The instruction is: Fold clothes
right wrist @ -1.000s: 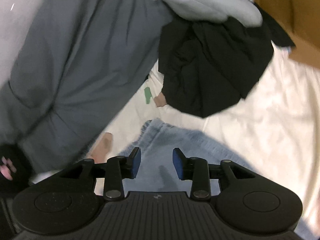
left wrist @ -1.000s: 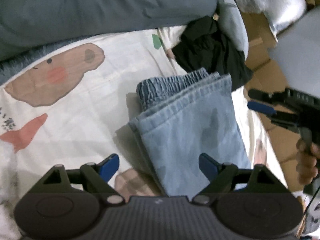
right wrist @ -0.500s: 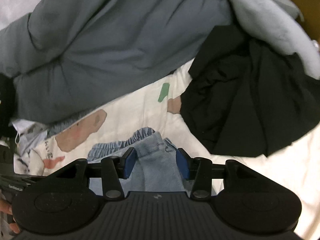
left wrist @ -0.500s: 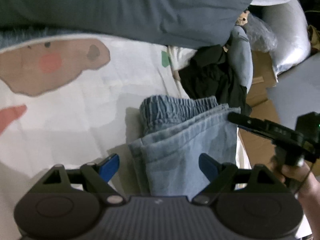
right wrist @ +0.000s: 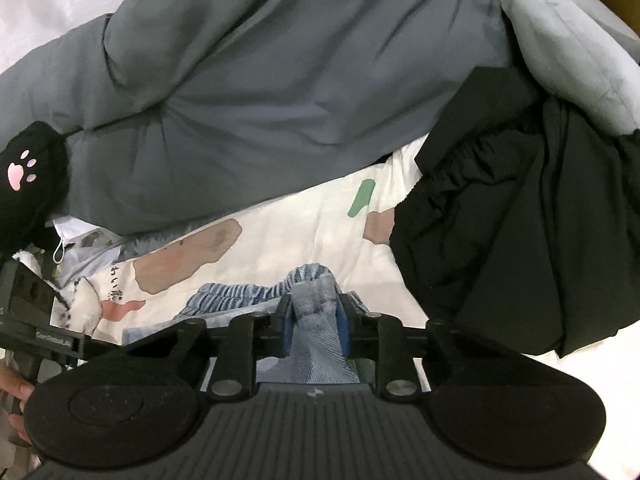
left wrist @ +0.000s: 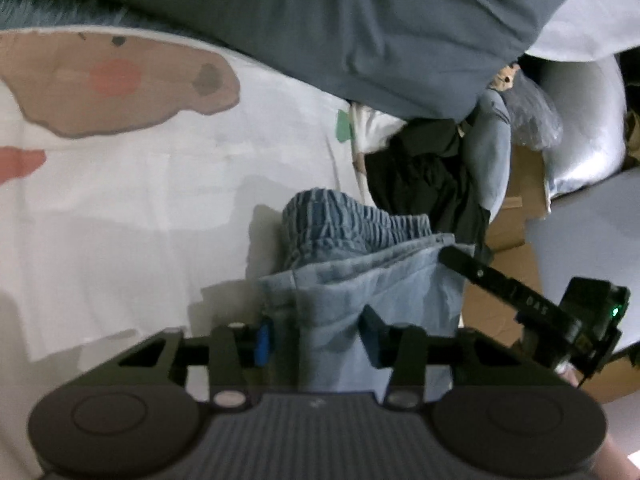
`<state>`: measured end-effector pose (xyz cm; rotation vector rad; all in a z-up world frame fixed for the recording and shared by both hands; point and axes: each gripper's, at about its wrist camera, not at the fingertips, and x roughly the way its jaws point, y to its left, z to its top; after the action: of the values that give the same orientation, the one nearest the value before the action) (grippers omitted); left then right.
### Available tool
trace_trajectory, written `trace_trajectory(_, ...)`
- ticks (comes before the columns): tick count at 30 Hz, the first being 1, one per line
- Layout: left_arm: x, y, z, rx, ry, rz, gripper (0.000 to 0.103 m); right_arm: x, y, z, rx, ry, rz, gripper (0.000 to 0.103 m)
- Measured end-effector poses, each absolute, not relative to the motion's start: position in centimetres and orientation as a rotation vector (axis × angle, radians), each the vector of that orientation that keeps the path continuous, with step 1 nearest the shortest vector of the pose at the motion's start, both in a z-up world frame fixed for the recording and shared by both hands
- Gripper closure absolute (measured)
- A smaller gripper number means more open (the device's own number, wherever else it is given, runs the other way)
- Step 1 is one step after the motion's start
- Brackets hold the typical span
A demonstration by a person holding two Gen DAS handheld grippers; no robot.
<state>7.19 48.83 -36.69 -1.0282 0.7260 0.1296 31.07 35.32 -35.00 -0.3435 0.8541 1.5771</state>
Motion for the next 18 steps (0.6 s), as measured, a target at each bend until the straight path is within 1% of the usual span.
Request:
trace_trajectory(2, 7.0, 48.5, -36.0, -1.009, 0.722, 0.147, 0.067, 30.9, 35.0, -34.4, -0.338, 0.848, 1.574, 0.086)
trace_trajectory(5, 6.6, 47.9, -34.7, -0.973, 0.713, 0.168, 0.073, 30.7, 34.2, -33.5, -0.323, 0.833, 1.566, 0.087)
trace_trajectory(7, 6.8, 47.3, -33.5, -0.912, 0.712, 0.175, 0.081, 30.6, 33.6, -32.9, -0.310, 0.827, 1.555, 0.087)
trace_trajectory(13, 8.0, 45.4, -30.0, -0.771, 0.698, 0.167, 0.084, 31.0, 31.6, -31.0, -0.269, 0.806, 1.501, 0.087)
trace_trajectory(18, 9.9, 45.1, -29.4, -0.778, 0.694, 0.160, 0.085, 32.0, 31.4, -30.1, -0.261, 0.804, 1.438, 0.087)
